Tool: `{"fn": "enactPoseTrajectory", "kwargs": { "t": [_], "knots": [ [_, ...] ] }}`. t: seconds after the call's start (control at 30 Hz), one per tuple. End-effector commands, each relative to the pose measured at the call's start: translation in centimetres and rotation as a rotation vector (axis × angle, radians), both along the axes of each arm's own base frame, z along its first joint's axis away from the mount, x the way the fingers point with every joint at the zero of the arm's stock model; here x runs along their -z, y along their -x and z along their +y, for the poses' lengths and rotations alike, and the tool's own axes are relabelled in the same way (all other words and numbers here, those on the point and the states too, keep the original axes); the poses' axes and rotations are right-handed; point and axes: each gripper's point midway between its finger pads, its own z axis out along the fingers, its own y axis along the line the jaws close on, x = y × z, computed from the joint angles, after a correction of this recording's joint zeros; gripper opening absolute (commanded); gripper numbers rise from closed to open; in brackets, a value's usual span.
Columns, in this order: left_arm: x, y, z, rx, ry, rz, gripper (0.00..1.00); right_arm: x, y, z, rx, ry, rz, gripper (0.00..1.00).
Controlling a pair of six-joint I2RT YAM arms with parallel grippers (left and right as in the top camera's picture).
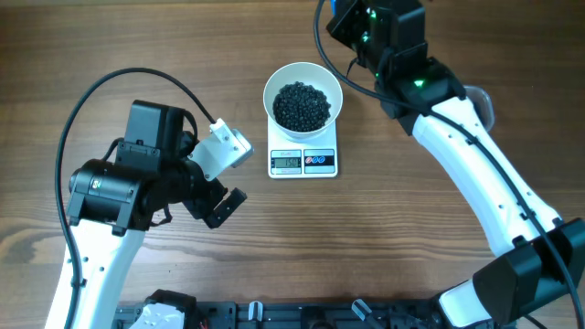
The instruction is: Scoop item into bowl and weigh 150g on scale
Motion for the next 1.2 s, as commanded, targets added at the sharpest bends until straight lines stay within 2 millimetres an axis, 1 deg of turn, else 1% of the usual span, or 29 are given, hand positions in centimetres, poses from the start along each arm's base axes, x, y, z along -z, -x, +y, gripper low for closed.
{"fn": "enactPoseTrajectory", "kwargs": {
  "t": [0.0,0.1,0.33,0.4,0.5,0.6,0.63,0.73,0.77,0.87,0.97,1.03,1.17],
  "knots": [
    [-0.2,-0.2,0.1,0.009,-0.002,-0.011,1.00,-0.1,-0.9,-2.1,0.056,-0.001,-0.006,0.04],
    [-0.2,-0.2,0.1,0.009,-0.002,-0.011,1.00,0.1,-1.4,-3.7,0.087,0.004,0.001,0.04],
    [-0.2,-0.2,0.1,0.009,-0.002,-0.011,1.00,1.7,-1.5,-7.3,0.153,0.035,0.070,0.04],
    [-0.2,-0.2,0.1,0.009,-0.002,-0.011,1.00,2.0,-1.2,-8.4,0.172,0.055,0.091,0.04],
    [-0.2,-0.2,0.1,0.009,-0.002,-0.011,1.00,2.0,-0.1,-10.6,0.216,0.085,0.128,0.04],
    [-0.2,-0.2,0.1,0.009,-0.002,-0.011,1.00,1.9,1.3,-12.9,0.284,0.120,0.166,0.04],
    [-0.2,-0.2,0.1,0.009,-0.002,-0.011,1.00,1.8,2.2,-13.9,0.315,0.138,0.184,0.04],
    [-0.2,-0.2,0.1,0.009,-0.002,-0.011,1.00,1.6,4.2,-15.9,0.376,0.180,0.225,0.04],
    [-0.2,-0.2,0.1,0.009,-0.002,-0.011,1.00,1.6,5.3,-16.7,0.401,0.200,0.252,0.04],
    [-0.2,-0.2,0.1,0.009,-0.002,-0.011,1.00,1.9,7.2,-17.8,0.429,0.235,0.305,0.04],
    [-0.2,-0.2,0.1,0.009,-0.002,-0.011,1.00,3.6,9.6,-19.1,0.466,0.314,0.412,0.04],
    [-0.2,-0.2,0.1,0.009,-0.002,-0.011,1.00,4.6,10.9,-19.7,0.474,0.355,0.475,0.04],
    [-0.2,-0.2,0.1,0.009,-0.002,-0.011,1.00,5.7,12.8,-20.7,0.496,0.428,0.558,0.04]
  ]
}}
